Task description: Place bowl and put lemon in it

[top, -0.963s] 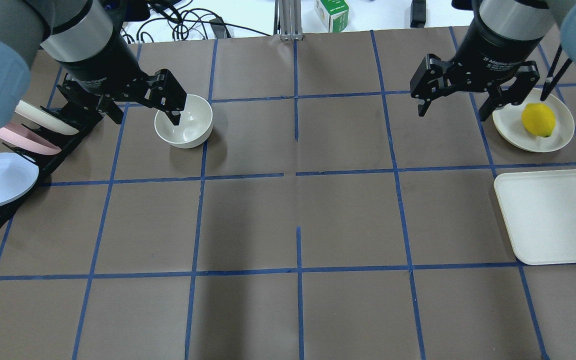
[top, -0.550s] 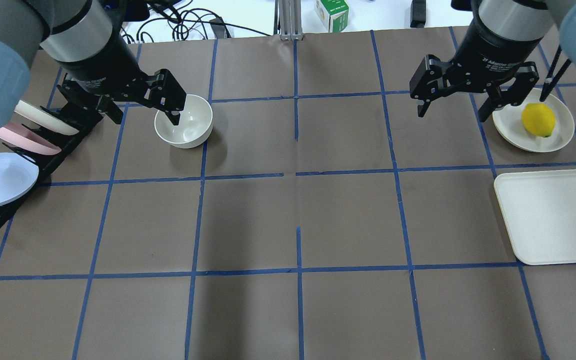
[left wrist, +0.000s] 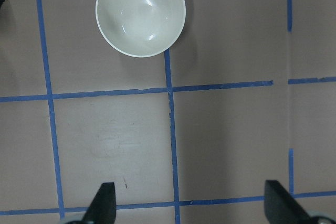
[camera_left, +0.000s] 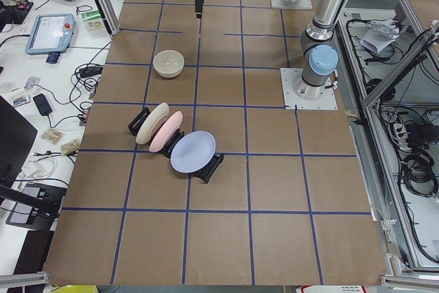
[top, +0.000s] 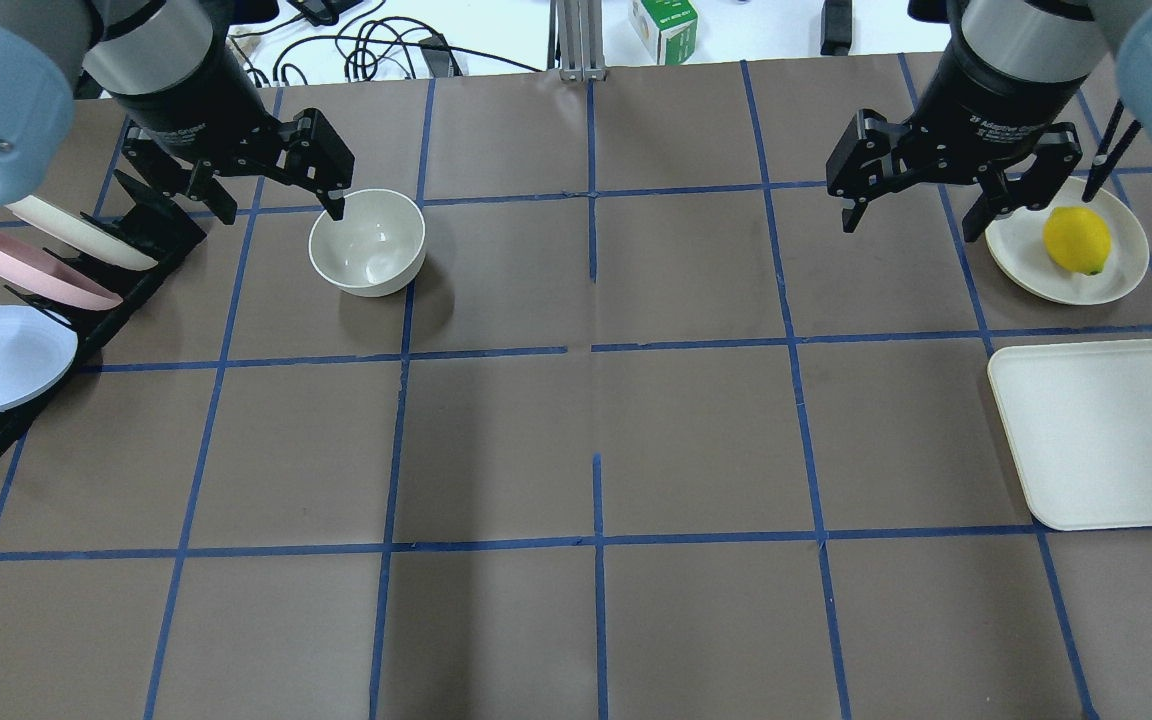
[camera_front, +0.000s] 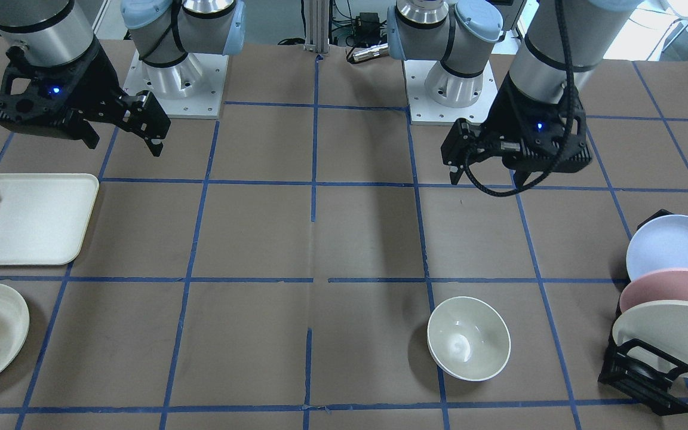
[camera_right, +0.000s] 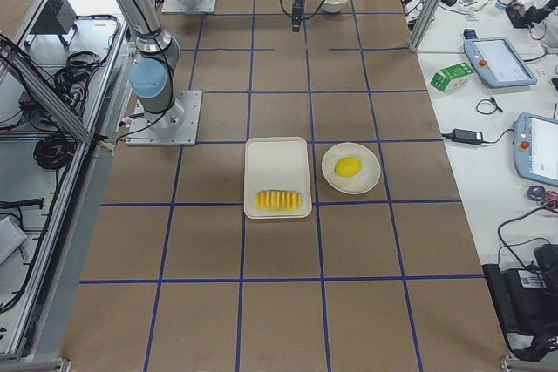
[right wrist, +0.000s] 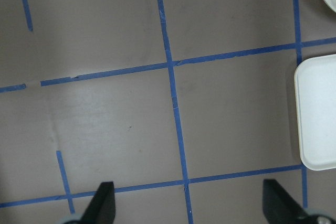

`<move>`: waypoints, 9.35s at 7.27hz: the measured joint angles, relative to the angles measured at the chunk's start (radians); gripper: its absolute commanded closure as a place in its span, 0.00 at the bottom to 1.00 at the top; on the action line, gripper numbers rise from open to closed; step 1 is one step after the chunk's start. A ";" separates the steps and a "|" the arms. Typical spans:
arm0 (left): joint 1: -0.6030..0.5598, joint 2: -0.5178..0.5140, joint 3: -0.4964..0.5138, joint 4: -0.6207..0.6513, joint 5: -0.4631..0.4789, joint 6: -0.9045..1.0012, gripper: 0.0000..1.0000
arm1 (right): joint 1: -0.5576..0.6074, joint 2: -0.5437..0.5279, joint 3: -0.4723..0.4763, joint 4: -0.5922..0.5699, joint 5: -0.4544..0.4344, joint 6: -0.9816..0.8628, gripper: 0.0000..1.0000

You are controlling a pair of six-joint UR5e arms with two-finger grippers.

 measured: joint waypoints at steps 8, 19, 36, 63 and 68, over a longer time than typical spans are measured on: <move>0.145 -0.413 -0.040 0.399 0.002 0.157 0.19 | -0.396 0.254 -0.006 -0.280 -0.005 -0.566 0.00; 0.137 -0.410 -0.059 0.444 -0.021 0.156 1.00 | -0.462 0.565 -0.020 -0.673 -0.036 -0.972 0.00; -0.260 -0.318 -0.288 0.638 -0.081 -0.426 0.01 | -0.235 0.359 -0.183 -0.207 -0.026 -0.366 1.00; -0.082 0.077 0.004 0.009 -0.032 -0.129 0.00 | 0.426 0.504 -0.077 -0.421 0.019 0.292 0.00; -0.087 0.066 0.005 0.005 -0.033 -0.121 0.00 | 0.145 0.192 -0.067 -0.158 0.011 0.239 0.00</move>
